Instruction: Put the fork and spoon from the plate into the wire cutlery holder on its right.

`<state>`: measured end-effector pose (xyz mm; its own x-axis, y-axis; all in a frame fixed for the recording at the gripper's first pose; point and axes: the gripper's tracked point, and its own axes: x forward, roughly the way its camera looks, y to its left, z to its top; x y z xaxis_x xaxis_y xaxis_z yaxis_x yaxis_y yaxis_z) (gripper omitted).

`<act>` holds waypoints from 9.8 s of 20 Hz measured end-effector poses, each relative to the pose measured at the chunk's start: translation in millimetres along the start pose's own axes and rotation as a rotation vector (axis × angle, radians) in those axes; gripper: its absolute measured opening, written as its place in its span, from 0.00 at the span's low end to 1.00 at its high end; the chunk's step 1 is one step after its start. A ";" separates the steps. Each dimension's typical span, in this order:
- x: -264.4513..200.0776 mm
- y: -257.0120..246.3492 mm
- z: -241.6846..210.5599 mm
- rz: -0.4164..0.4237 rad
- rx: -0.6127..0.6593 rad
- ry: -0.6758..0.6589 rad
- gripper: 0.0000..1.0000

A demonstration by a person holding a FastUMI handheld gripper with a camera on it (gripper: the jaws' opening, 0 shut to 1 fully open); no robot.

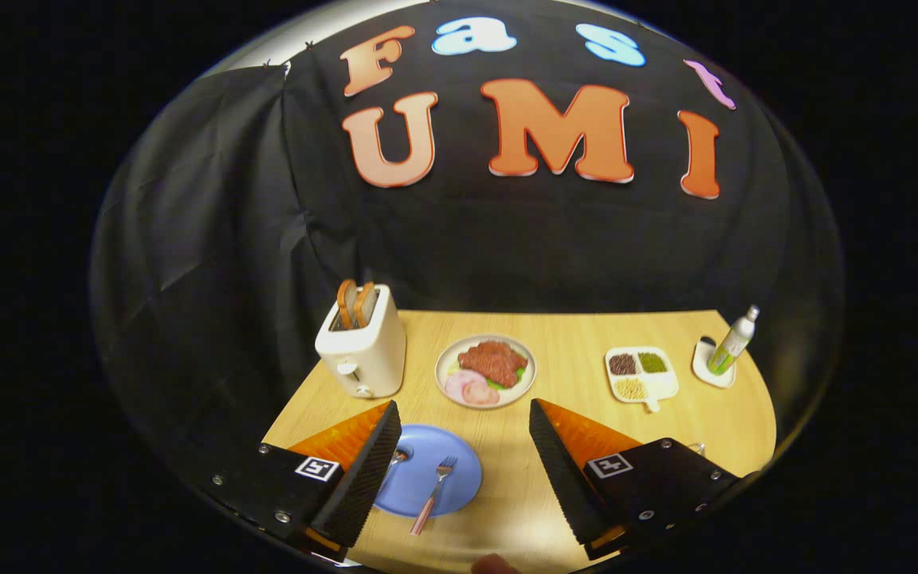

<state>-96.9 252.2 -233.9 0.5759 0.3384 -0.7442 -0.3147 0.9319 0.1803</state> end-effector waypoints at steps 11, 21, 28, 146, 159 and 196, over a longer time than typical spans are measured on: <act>46.3 51.0 -130.6 0.011 0.064 0.515 0.90; 63.2 47.0 -208.0 -0.052 0.036 0.824 0.68; 74.8 48.7 -223.0 -0.083 0.035 0.876 0.46; 0.0 -43.9 -88.8 0.035 0.206 0.737 0.87; 53.0 74.8 -146.5 0.014 0.189 0.882 0.87; -3.3 -78.8 -138.5 -0.082 0.063 0.784 0.09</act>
<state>-178.5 159.7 -334.7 -0.1118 0.0997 -0.9887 -0.2372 0.9635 0.1240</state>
